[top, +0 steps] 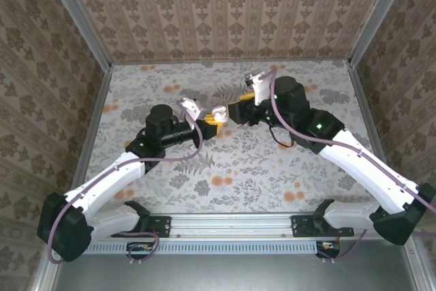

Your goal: Insert the wireless bluetooth earbuds into the charging case

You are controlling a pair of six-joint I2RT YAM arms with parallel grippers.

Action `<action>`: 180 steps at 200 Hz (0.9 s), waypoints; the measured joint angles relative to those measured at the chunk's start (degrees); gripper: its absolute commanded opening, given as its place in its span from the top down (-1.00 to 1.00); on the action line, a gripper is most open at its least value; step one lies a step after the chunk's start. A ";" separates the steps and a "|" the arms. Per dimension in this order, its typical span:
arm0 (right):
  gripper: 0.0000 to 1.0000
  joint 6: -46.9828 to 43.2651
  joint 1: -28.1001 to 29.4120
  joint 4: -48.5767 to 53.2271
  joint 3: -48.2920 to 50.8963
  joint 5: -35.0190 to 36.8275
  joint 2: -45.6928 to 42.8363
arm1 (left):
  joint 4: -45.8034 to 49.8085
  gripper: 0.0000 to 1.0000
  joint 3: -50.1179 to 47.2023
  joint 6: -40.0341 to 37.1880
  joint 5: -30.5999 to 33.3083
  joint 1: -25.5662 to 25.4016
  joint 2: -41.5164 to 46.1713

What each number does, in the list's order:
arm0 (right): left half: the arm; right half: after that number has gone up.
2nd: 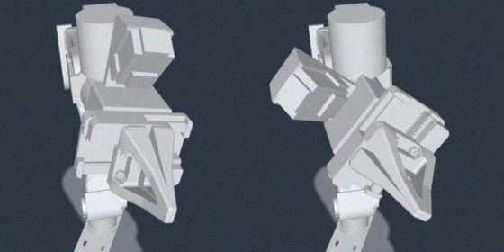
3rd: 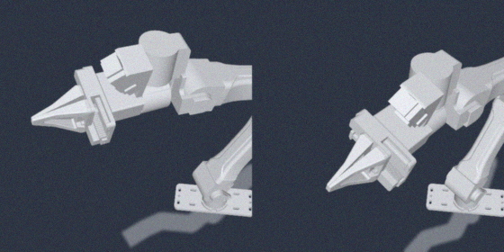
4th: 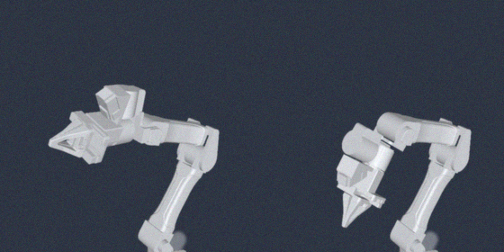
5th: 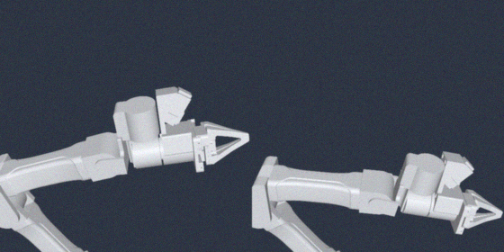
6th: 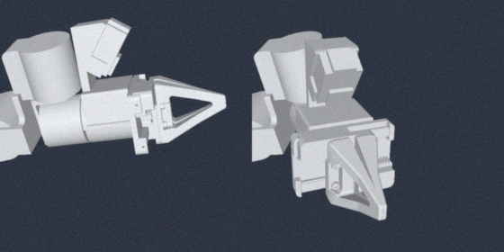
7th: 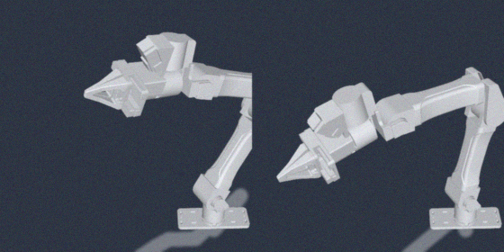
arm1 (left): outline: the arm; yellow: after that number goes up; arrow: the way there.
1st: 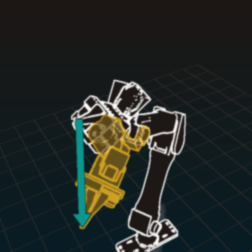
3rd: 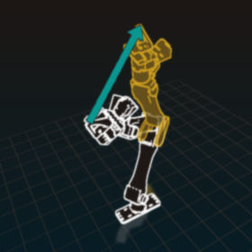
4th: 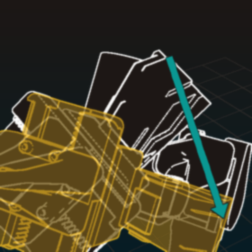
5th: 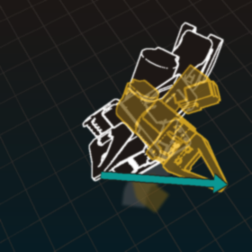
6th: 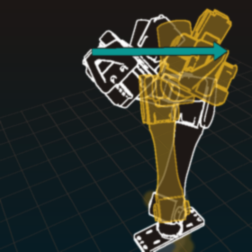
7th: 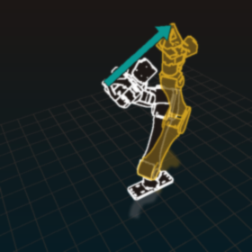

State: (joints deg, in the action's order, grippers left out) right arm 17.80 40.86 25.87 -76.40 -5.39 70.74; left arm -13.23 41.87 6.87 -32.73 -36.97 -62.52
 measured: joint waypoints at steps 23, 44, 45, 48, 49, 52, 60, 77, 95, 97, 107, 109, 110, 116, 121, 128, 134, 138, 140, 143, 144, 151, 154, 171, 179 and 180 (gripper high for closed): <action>0.04 3.17 -0.11 2.12 -0.09 -1.18 1.90 | 0.04 1.00 0.00 -0.22 0.83 0.00 0.00; 0.07 5.01 -0.11 3.21 -0.76 -2.75 3.10 | 0.11 1.00 0.00 -0.59 1.14 0.00 -0.02; 0.07 5.03 -0.11 3.23 -0.79 -2.82 3.15 | 0.11 1.00 0.00 -0.61 1.14 0.00 -0.02; 0.06 5.18 -0.11 3.26 -0.94 -2.97 3.26 | 0.15 1.00 0.00 -0.63 1.14 0.00 -0.02; 0.07 5.22 -0.11 3.28 -0.96 -3.02 3.28 | 0.15 1.00 0.00 -0.61 1.14 -0.02 -0.02; 0.07 5.35 -0.11 3.30 -1.09 -3.15 3.34 | 0.20 1.00 0.00 -0.63 1.14 0.00 -0.02; 0.07 5.66 -0.11 3.34 -1.49 -3.56 3.54 | 0.28 1.00 0.00 -0.66 1.14 -0.02 -0.11; 0.06 6.29 -0.11 3.87 -2.19 -4.20 3.69 | 0.59 1.00 0.00 -0.68 1.14 -0.02 -0.37; 0.10 6.49 -0.11 4.63 -2.97 -4.57 4.20 | 1.29 1.00 0.00 -0.98 1.14 -0.02 -0.55; 0.10 6.49 -0.11 4.74 -3.08 -4.59 4.28 | 1.31 1.00 0.00 -1.05 1.14 -0.02 -0.55; 0.12 6.49 -0.11 5.07 -3.50 -4.83 4.81 | 1.36 1.00 0.02 -1.29 1.14 -0.02 -0.55; 0.13 6.49 -0.11 5.18 -3.56 -4.90 4.94 | 1.36 1.00 0.02 -1.29 1.14 -0.02 -0.55; 0.13 6.49 -0.11 5.22 -3.61 -4.96 5.01 | 1.36 1.00 0.02 -1.31 1.14 -0.02 -0.55; 0.13 6.49 -0.11 5.49 -3.76 -5.14 5.31 | 1.36 1.00 0.02 -1.40 1.14 -0.02 -0.55; 0.14 6.49 -0.11 5.84 -3.89 -5.31 5.64 | 1.36 1.00 0.04 -1.49 1.14 -0.02 -0.55; 0.15 6.49 -0.11 6.14 -3.96 -5.44 6.01 | 1.36 1.00 0.04 -1.55 1.14 -0.02 -0.55; 0.15 6.47 -0.11 6.54 -4.04 -5.46 6.32 | 1.36 1.00 0.07 -1.64 1.16 -0.02 -0.55; 0.15 6.49 -0.11 6.75 -4.09 -5.51 6.54 | 1.36 1.00 0.13 -1.70 1.16 -0.02 -0.55; 0.16 6.47 -0.11 6.93 -4.11 -5.51 6.64 | 1.36 1.00 0.15 -1.73 1.18 -0.02 -0.55; 0.17 6.49 -0.11 7.06 -4.13 -5.51 6.75 | 1.36 1.00 0.20 -1.75 1.18 -0.02 -0.55; 0.17 6.47 -0.11 7.17 -4.15 -5.51 6.82 | 1.36 1.00 0.20 -1.77 1.18 -0.02 -0.55; 0.18 6.49 -0.11 7.54 -4.15 -5.53 7.02 | 1.36 1.00 0.28 -1.88 1.25 -0.02 -0.55; 0.18 6.47 -0.11 7.69 -4.15 -5.55 7.06 | 1.36 1.00 0.33 -1.92 1.27 -0.02 -0.55; 0.23 6.49 -0.11 8.72 -4.24 -5.60 7.15 | 1.38 1.00 0.68 -1.97 1.29 -0.02 -0.76; 0.27 6.45 -0.11 9.07 -4.33 -5.60 7.15 | 1.38 1.00 0.76 -1.97 1.29 -0.02 -0.90; 0.28 6.45 -0.11 9.09 -4.35 -5.60 7.15 | 1.38 1.00 0.76 -1.99 1.29 -0.02 -0.92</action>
State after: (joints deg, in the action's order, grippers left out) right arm 24.25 40.75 34.96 -80.75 -10.98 77.89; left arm -11.86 42.63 4.89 -31.44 -36.99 -63.44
